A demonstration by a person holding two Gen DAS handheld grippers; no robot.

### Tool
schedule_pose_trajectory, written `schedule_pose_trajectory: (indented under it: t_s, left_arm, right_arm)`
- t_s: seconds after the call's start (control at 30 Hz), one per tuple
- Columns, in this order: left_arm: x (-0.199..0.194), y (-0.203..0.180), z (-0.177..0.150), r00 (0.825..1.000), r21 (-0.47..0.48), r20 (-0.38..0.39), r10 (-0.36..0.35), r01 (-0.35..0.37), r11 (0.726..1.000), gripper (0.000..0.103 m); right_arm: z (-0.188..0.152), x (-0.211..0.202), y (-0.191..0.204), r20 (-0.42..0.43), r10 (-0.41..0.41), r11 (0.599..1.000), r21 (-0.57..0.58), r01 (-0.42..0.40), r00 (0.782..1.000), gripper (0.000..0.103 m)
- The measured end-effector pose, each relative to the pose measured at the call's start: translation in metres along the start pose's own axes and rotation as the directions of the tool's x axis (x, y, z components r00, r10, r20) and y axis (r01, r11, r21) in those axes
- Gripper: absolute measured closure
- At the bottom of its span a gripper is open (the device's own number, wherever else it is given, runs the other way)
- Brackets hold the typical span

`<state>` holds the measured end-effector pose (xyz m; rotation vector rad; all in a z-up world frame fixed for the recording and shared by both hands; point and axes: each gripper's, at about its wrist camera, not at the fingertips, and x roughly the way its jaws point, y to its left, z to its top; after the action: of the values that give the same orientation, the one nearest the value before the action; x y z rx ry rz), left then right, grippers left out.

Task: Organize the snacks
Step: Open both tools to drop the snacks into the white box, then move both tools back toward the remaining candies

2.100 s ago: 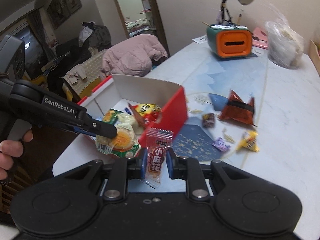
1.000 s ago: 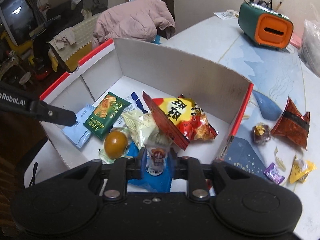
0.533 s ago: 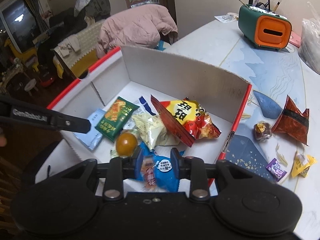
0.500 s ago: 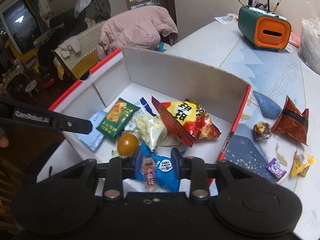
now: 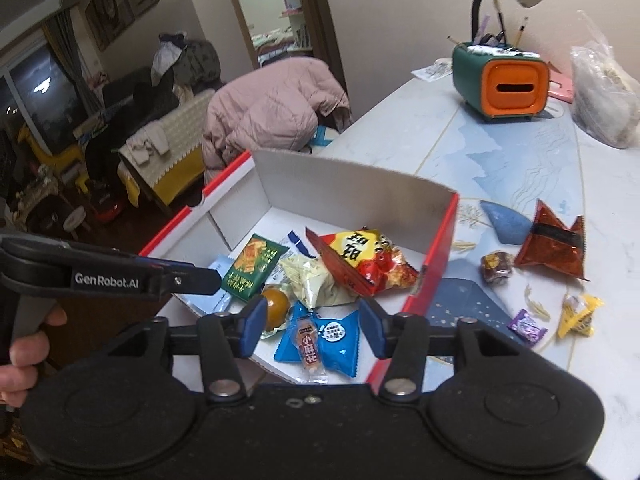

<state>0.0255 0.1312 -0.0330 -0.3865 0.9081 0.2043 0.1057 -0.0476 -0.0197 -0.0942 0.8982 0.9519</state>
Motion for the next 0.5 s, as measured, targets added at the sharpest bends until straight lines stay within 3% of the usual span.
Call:
schedule_pose_trajectory:
  t_s: [0.07, 0.13, 0.17, 0.5]
  left_arm:
    - [-0.002, -0.009, -0.001, 1.0, 0.021, 0.01, -0.005, 0.005, 1.0, 0.07]
    - [-0.005, -0.018, -0.003, 1.0, 0.034, 0.029, -0.011, 0.01, 0.999, 0.047]
    - [-0.006, -0.023, -0.003, 0.999, 0.038, 0.043, -0.012, 0.01, 0.999, 0.044]
    - [-0.004, -0.074, -0.005, 0.996, 0.1, 0.081, -0.032, 0.024, 0.995, 0.035]
  right_arm:
    - [-0.002, -0.01, -0.005, 0.021, -0.001, 1.0, 0.012, 0.001, 1.0, 0.039]
    - [-0.004, -0.02, -0.009, 0.036, -0.005, 1.0, 0.02, 0.005, 0.999, 0.036]
    - [-0.005, -0.024, -0.012, 0.042, -0.009, 1.0, 0.023, 0.008, 0.999, 0.035]
    - [-0.019, -0.063, -0.047, 0.113, -0.06, 0.998, 0.04, 0.056, 0.992, 0.012]
